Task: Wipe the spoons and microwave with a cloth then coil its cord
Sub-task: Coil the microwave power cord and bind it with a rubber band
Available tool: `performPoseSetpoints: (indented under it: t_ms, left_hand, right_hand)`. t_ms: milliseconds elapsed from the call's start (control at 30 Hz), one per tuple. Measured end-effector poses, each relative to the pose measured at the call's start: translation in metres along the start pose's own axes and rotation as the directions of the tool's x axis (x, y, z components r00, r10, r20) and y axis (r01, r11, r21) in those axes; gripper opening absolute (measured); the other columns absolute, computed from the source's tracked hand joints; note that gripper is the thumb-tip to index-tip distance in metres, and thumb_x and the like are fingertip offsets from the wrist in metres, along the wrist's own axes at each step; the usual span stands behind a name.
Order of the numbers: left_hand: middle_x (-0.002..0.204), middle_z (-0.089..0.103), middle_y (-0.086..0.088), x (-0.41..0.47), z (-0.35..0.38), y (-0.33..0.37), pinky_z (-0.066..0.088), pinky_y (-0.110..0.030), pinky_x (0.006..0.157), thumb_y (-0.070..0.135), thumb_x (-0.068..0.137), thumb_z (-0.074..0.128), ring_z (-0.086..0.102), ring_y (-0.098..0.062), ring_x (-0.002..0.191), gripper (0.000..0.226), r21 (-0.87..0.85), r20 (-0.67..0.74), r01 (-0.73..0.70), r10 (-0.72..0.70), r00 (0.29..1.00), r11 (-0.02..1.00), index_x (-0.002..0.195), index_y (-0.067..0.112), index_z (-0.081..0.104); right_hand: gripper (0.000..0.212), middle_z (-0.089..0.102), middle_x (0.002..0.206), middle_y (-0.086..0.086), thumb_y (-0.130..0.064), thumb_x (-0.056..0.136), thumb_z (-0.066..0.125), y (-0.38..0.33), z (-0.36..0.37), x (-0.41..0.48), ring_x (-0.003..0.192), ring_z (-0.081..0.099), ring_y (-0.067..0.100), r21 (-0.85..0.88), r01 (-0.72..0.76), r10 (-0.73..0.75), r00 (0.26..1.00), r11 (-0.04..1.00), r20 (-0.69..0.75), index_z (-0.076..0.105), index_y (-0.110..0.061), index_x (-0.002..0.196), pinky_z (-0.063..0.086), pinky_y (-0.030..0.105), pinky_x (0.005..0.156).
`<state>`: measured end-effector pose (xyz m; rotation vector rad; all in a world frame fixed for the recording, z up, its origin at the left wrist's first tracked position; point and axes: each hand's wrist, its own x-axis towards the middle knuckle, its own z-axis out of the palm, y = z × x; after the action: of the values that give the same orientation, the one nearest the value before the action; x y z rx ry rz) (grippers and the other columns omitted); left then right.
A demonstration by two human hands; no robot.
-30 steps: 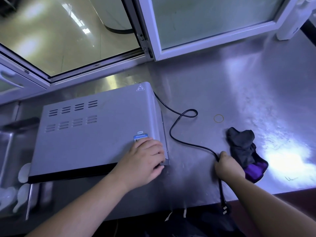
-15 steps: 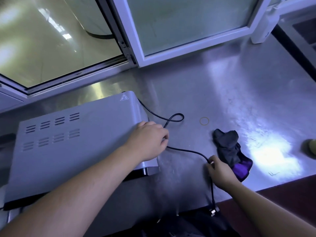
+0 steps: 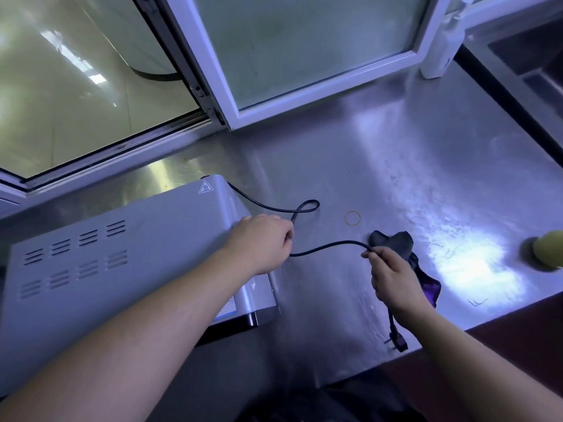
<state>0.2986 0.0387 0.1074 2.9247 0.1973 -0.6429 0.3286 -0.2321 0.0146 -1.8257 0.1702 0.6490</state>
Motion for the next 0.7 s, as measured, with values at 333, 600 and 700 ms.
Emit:
performPoseSetpoints:
  t_ms: [333,600,700]
  left_hand:
    - [0.138,0.051,-0.004,0.080,0.002,0.002,0.045,-0.043,0.104,0.027,0.099,0.050,0.047,-0.030,0.131,0.043,-0.006,0.073,0.080,-0.080,0.994,0.997,0.140,0.017,0.049]
    - [0.133,0.061,-0.009,0.133,0.016,0.008,0.040,-0.041,0.101,0.033,0.097,0.052,0.057,-0.031,0.124,0.038,0.120,0.203,0.173,-0.194,0.960,0.978,0.130,0.014,0.048]
    - [0.125,0.065,-0.008,0.143,0.024,0.008,0.037,-0.040,0.091,0.028,0.093,0.055,0.060,-0.031,0.117,0.036,0.156,0.280,0.210,-0.247,0.928,0.965,0.126,0.017,0.050]
  right_hand:
    - [0.024,0.032,0.061,0.001,-0.018,0.106,0.048,-0.051,-0.007,0.002,0.052,0.027,0.016,0.197,0.023,-0.034,0.998,0.980,0.054,0.070,-0.019,0.098,0.024,0.028,0.049]
    - [0.027,0.030,0.062,0.005,-0.015,0.107,0.048,-0.063,-0.018,0.003,0.054,0.025,0.018,0.249,0.057,-0.079,0.994,0.967,0.081,0.073,-0.021,0.097,0.024,0.027,0.050]
    - [0.029,0.029,0.060,0.004,-0.011,0.106,0.047,-0.069,-0.022,0.003,0.051,0.025,0.015,0.281,0.059,-0.085,0.993,0.958,0.082,0.073,-0.018,0.096,0.025,0.023,0.048]
